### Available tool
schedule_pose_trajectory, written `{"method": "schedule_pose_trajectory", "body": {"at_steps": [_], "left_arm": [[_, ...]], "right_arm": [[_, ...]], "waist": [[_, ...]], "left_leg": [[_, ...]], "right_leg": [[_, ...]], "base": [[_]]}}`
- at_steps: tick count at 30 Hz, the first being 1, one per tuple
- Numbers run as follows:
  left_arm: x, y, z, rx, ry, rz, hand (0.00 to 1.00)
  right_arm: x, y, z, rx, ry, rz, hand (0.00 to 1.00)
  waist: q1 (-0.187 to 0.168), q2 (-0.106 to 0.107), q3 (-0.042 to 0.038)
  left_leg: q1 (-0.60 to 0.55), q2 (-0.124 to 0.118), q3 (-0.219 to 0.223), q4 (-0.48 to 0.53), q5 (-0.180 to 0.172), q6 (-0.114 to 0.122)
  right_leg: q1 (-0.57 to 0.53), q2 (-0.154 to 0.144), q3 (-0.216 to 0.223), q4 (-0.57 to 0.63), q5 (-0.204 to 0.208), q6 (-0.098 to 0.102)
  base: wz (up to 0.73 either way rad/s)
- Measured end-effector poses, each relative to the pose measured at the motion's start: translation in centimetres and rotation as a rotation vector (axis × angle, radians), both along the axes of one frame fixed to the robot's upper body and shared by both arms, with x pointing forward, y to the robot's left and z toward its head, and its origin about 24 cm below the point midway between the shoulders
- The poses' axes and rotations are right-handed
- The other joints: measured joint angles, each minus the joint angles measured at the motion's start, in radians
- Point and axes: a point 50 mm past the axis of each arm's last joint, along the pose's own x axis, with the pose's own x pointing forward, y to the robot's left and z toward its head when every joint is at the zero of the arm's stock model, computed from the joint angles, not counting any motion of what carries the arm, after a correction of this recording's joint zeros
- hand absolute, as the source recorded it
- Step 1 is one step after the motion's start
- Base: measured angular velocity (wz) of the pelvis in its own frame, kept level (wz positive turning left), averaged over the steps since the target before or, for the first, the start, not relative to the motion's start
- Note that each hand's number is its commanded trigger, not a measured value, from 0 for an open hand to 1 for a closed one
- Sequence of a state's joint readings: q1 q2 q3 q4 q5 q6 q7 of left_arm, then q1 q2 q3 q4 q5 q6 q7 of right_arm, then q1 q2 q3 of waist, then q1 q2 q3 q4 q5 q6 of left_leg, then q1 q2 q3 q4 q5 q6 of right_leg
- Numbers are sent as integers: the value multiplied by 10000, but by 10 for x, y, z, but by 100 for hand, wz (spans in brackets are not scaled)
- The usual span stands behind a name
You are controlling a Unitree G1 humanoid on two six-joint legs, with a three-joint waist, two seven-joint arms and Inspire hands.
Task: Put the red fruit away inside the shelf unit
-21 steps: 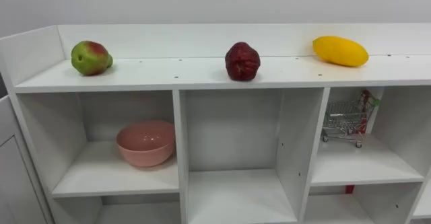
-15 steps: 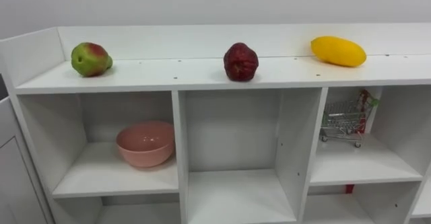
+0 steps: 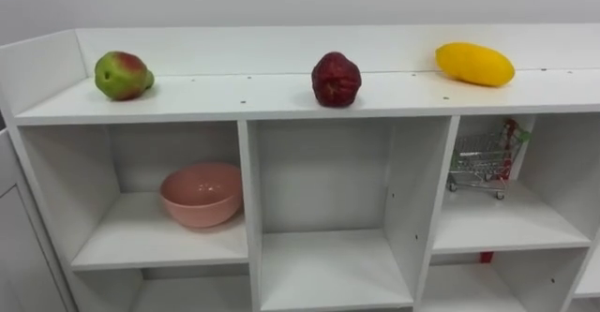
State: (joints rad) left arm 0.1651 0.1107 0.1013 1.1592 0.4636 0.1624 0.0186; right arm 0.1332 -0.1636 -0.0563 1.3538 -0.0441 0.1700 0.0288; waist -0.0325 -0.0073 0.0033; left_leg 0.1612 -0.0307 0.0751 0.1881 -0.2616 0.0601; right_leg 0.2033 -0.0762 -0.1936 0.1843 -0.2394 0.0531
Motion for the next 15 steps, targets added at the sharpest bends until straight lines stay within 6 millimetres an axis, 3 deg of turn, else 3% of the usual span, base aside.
{"method": "schedule_pose_trajectory", "body": {"at_steps": [4, 6, 9, 11, 12, 14, 15], "left_arm": [[0, 3, 1, 155, -255, 88, 0], [2, 5, 3, 282, -454, 44, 0], [7, 14, 5, 589, -816, -42, 0], [13, 18, 8, 779, -1316, -44, 0], [15, 18, 8, 805, -1401, -74, 0], [18, 19, 9, 874, -1566, -145, 0], [19, 19, 9, 869, -1608, -149, 0]], "right_arm": [[3, -7, 2, -695, -376, -921, 0], [20, -16, 5, -1218, -1345, -1802, 0], [76, -35, 19, -2129, -3999, -2819, 0], [134, -46, 49, -2844, -6925, -2762, 0], [147, -47, 59, -3007, -7667, -2650, 0], [190, -48, 104, -3548, -10366, -2114, 0], [198, -47, 115, -3700, -10972, -1893, 0]], "waist": [[20, -11, 1], [-2, -21, 12], [-121, -11, 18], [-173, 40, 13], [-175, 55, 27], [-163, 60, 19], [-152, 55, 15]], "left_leg": [[74, 1, 42, -18, 3, -5], [43, -18, 49, -14, 5, -4], [33, -18, 89, 13, 12, -15], [-122, -9, 95, 22, 22, -28], [-134, -6, 94, 23, 35, -40], [-96, 24, 138, 30, 57, -66], [-111, 32, 150, 21, 60, -71]], "right_leg": [[24, 10, 222, 4, 0, 0], [28, 8, 217, 3, 1, -1], [14, 15, 265, -22, 16, 0], [-128, 19, 262, 7, 29, -6], [-146, 26, 267, 3, 44, -21], [-204, 56, 293, -4, 48, -27], [-229, 65, 295, -4, 49, -27]], "base": [[-7], [-9], [-5], [-2], [-7], [0], [0]]}}
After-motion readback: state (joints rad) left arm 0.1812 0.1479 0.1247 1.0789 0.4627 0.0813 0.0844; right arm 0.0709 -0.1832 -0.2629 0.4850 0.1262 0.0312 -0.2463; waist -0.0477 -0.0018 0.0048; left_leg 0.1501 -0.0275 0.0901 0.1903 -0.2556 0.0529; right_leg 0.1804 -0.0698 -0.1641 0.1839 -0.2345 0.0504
